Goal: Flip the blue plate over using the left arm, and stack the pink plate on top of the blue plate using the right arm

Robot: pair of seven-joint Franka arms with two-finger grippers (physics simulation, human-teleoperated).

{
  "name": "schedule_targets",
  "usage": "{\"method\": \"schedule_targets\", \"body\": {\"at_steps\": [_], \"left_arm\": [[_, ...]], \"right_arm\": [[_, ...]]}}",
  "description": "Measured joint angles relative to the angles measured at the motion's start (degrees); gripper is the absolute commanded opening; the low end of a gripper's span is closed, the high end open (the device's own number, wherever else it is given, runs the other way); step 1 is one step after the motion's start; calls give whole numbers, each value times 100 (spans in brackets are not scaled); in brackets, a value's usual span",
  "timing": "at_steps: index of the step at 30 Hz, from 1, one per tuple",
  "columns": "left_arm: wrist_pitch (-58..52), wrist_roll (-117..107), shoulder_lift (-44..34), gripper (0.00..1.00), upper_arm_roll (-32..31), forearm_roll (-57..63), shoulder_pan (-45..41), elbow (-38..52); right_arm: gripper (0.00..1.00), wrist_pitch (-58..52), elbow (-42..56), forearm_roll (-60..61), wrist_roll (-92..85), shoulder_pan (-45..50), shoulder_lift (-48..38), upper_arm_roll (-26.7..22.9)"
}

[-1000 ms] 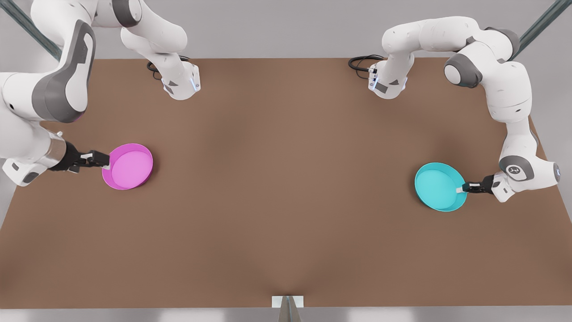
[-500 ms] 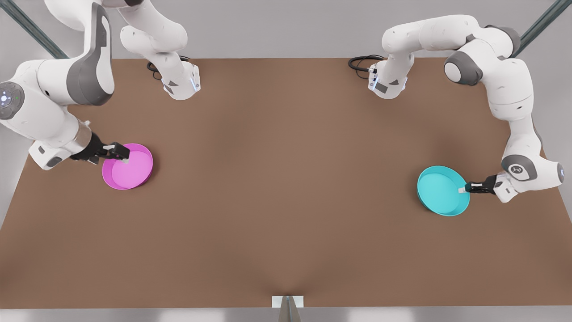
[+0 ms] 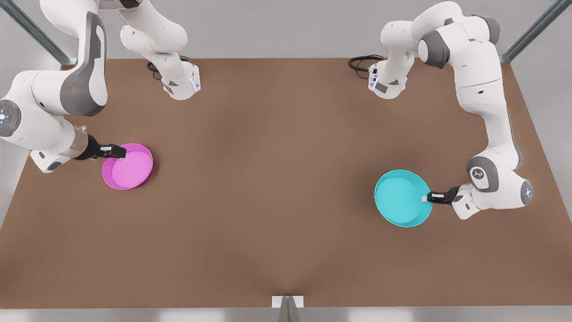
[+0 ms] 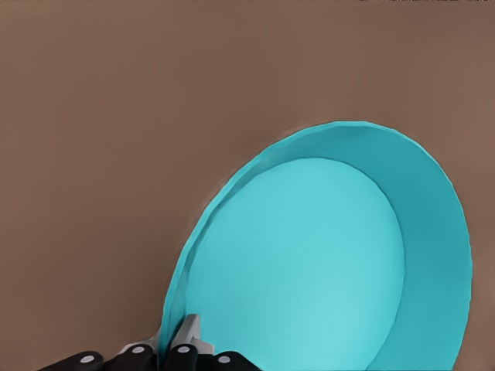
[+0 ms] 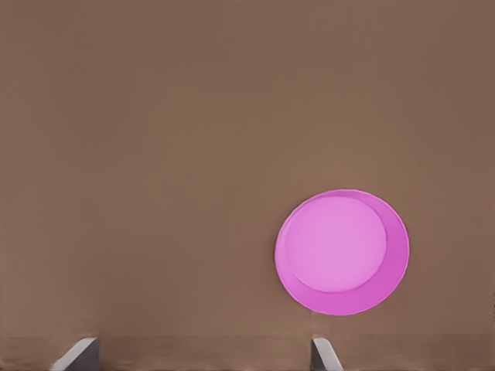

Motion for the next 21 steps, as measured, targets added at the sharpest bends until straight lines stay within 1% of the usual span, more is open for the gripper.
{"method": "schedule_targets", "body": {"at_steps": [3, 5, 7, 12, 13, 14, 17, 20, 21], "left_arm": [[273, -653, -106, 21, -387, -30, -157, -60], [667, -1243, -189, 21, -700, -75, -251, -55], [720, -1813, -204, 21, -856, -58, -371, 71], [1097, -2310, -248, 21, -909, 20, -883, 150], [1139, -2485, -249, 21, -1072, 57, -897, 257], [1131, -2972, -198, 21, -1207, 174, -947, 481], [1136, -3684, -93, 21, -1208, 601, -1435, 773], [1135, -3870, -142, 21, -1187, 1241, -1961, 840], [1135, -4017, -136, 21, -1190, 1486, -2085, 1040]], "right_arm": [[100, -33, -125, -25, 32, -292, 2, -13], [100, 331, -252, -173, 15, -289, -28, -122], [100, 334, -330, -190, -15, -533, -12, -133], [100, 305, -496, -189, -73, -767, 108, -133], [100, 222, -565, -189, -65, -758, 169, -127], [100, 216, -601, -187, -65, -769, 186, -130], [100, 286, -605, -189, -65, -776, 270, -132], [100, 332, -603, -189, -65, -785, 364, -133], [100, 339, -602, -189, -65, -788, 375, -133]]}}
